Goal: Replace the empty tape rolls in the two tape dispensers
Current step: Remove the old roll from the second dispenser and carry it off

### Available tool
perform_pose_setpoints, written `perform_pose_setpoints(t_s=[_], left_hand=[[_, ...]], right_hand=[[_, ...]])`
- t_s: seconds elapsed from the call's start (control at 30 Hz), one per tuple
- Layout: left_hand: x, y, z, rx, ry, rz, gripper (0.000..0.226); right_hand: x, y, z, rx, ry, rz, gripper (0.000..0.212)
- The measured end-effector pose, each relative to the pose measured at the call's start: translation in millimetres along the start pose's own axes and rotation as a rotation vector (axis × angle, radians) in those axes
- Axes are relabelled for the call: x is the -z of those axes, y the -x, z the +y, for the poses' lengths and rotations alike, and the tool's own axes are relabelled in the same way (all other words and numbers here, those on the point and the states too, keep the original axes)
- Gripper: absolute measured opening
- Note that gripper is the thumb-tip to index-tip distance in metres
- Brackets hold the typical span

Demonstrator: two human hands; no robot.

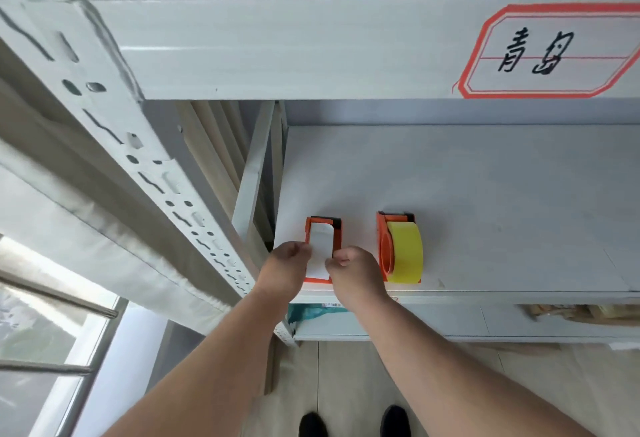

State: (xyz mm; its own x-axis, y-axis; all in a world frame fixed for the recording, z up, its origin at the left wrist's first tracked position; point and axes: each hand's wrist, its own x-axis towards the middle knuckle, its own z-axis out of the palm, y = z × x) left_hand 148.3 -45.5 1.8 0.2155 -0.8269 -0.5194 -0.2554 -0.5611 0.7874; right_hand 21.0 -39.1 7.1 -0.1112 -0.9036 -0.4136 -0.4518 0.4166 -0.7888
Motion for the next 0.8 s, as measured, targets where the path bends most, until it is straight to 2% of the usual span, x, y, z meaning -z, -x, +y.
perform_pose_setpoints(t_s=[0.07,0.13,0.4,0.8], left_hand=[[2.4,-2.6,-0.3,-0.018,0.087,0.000,0.027],[4.8,-7.1,-1.4,-0.029,0.145,0.002,0.028],[5.3,-3.1,4.7,-0.044,0.223,-0.009,0.031],[-2.9,-4.6,-24.4,-0.067,0.096,-0.023,0.025]], right_hand=[[0.9,0.2,-2.7,0.005,-0.020,0.020,0.012],[4.3,0.5,-5.0,0.013,-0.036,0.038,0.020],[31.9,8.3,-7.4,0.085,-0.033,0.128,0.022],[48.2,44.9,-10.7,0.162,-0.210,0.185,0.011]])
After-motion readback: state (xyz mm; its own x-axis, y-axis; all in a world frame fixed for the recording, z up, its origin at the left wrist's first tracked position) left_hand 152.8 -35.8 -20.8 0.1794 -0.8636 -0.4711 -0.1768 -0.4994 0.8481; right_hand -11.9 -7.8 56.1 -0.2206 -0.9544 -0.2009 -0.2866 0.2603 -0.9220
